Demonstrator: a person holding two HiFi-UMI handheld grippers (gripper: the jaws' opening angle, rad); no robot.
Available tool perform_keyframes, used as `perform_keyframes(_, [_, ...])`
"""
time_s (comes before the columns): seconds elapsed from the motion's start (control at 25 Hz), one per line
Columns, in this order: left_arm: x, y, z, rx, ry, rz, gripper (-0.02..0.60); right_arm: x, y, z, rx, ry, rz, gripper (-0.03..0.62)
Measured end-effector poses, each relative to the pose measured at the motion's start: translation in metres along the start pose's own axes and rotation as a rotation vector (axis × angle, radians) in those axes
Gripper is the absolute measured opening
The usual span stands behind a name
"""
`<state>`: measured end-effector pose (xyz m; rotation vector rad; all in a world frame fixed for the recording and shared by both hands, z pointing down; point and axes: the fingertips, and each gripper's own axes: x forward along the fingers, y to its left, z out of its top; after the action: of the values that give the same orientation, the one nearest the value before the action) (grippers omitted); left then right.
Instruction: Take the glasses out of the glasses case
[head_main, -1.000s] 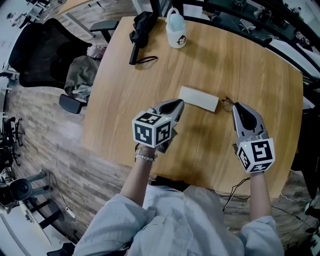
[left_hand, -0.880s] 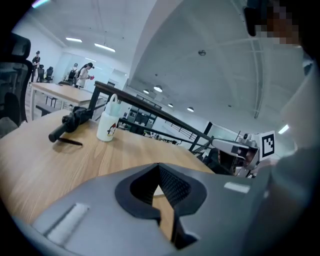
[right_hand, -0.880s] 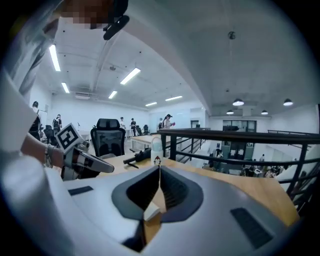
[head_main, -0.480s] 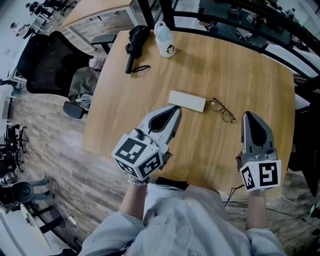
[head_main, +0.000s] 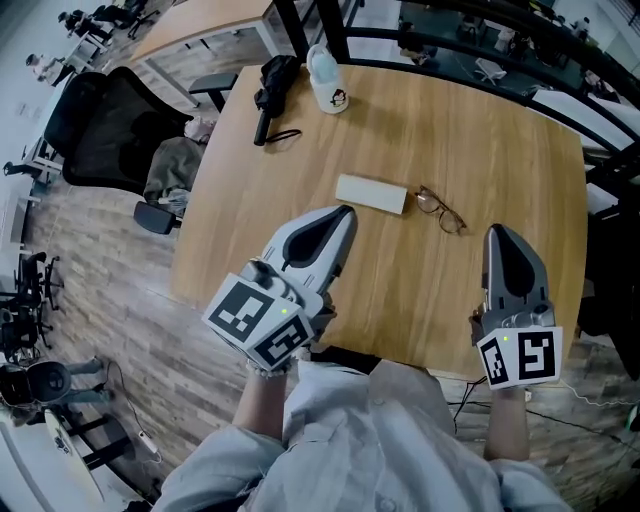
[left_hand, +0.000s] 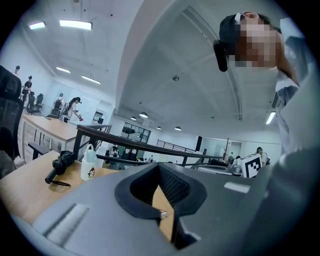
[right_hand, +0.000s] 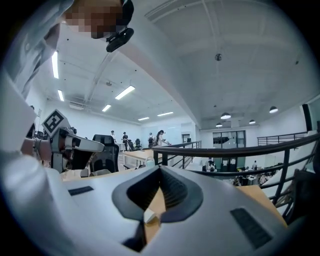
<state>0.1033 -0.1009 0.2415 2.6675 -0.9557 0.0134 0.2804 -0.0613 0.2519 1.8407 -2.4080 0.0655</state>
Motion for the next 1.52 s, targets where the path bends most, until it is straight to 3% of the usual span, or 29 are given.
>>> perform_keyframes(0.2, [-0.018,-0.012,0.011,0.036,-0.021,-0.044,0.005,-0.023,0.018,0.004,-0.007,-0.001,-0.039,0.000])
perform_keyframes(0.52, [-0.081,-0.013,0.019,0.068,-0.030,-0.080,0.005,-0.053,0.081,0.013,-0.023,-0.010,-0.091,0.000])
perform_keyframes(1.0, [-0.167,-0.021,0.003,0.077,-0.029,-0.148,0.005,-0.107,0.167,0.007,-0.032,0.001,-0.151,0.000])
perform_keyframes(1.52, [-0.181,-0.023,0.004,0.069,-0.048,-0.119,0.005,-0.119,0.173,0.018,-0.052,-0.020,-0.151,0.000])
